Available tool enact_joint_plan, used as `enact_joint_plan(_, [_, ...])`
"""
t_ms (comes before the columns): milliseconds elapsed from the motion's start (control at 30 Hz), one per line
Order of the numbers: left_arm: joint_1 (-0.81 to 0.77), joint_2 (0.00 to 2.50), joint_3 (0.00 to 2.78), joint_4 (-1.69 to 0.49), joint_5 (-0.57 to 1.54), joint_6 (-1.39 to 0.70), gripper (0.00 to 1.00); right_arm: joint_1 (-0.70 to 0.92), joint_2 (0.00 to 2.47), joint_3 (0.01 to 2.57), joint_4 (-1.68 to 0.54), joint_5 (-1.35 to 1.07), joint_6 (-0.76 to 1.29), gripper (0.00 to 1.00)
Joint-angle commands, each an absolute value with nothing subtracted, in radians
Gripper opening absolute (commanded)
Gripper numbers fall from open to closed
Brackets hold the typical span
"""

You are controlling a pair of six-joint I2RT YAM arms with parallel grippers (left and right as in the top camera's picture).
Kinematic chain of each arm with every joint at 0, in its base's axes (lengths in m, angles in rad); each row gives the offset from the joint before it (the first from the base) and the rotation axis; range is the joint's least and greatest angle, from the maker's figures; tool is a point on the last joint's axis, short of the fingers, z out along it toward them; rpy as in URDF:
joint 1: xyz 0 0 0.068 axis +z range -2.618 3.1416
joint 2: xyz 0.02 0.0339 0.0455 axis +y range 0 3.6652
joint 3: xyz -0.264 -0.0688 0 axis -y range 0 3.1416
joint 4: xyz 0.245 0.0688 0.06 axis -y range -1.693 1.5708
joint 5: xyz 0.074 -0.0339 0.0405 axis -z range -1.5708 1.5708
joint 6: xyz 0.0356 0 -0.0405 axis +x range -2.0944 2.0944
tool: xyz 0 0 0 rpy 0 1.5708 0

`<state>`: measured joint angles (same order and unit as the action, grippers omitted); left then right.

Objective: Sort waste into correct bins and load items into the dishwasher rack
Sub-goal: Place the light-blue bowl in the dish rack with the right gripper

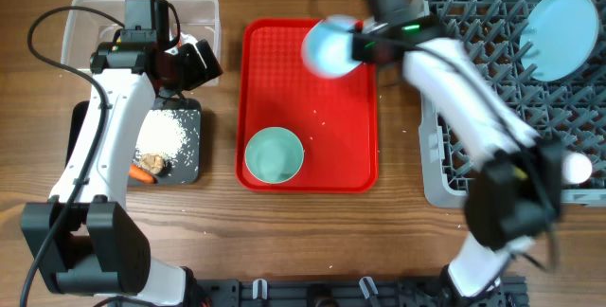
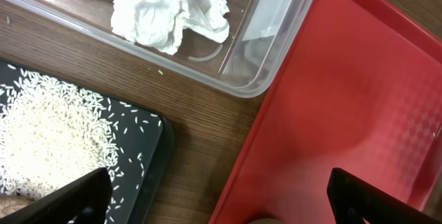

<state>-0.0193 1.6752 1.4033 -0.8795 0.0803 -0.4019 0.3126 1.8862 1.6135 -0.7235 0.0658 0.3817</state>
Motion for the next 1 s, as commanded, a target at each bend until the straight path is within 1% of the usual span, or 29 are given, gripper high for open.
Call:
enact_joint_plan(0, [-0.019,1.663,1.404,-0.88,0.096,-0.4,1.0,0.221,1.695,1.65,-0.717,0.471,0.252,0.04])
enact_joint_plan(67, [-0.019,1.663,1.404,-0.88,0.096,-0.4,1.0,0.179,1.657,1.65,-0.657,0.715,0.12,0.04])
enact_joint_plan(133, [-0.019,1.663,1.404,-0.88,0.096,-0.4,1.0,0.148,1.663,1.647,-0.584,0.856,-0.028,0.04])
enact_joint_plan(233, [-0.019,1.663,1.404,-0.88,0.096,-0.4,1.0,0.095,1.697,1.647,-0.505,0.909,-0.267,0.04])
enact_joint_plan(433, [-0.019,1.663,1.404,-0.88,0.096,-0.4,1.0,0.107,1.808,1.647,-0.407,0.976,-0.679,0.04])
enact_joint_plan(567, [-0.019,1.663,1.404,-0.88,0.096,-0.4,1.0,0.112,1.884,1.647,-0.376,0.98,-0.815,0.04])
enact_joint_plan(600, [-0.019,1.663,1.404,-0.88,0.096,-0.4,1.0,0.115,1.92,1.647,-0.334,0.979,-0.907,0.04])
enact_joint_plan(667, [-0.019,1.663,1.404,-0.88,0.096,-0.4,1.0,0.115,1.945,1.647,-0.3,0.979,-0.999,0.04])
enact_joint_plan(800, [-0.019,1.663,1.404,-0.88,0.096,-0.4,1.0,0.115,1.991,1.647,-0.172,0.975,-1.062,0.04])
enact_joint_plan(867, [-0.019,1.663,1.404,-0.88,0.096,-0.4,1.0,0.115,2.016,1.647,-0.148,0.963,-1.126,0.04])
enact_joint_plan(967, [-0.019,1.663,1.404,-0.88,0.096,-0.4,1.0,0.115,2.045,1.647,-0.139,0.948,-1.127,0.04])
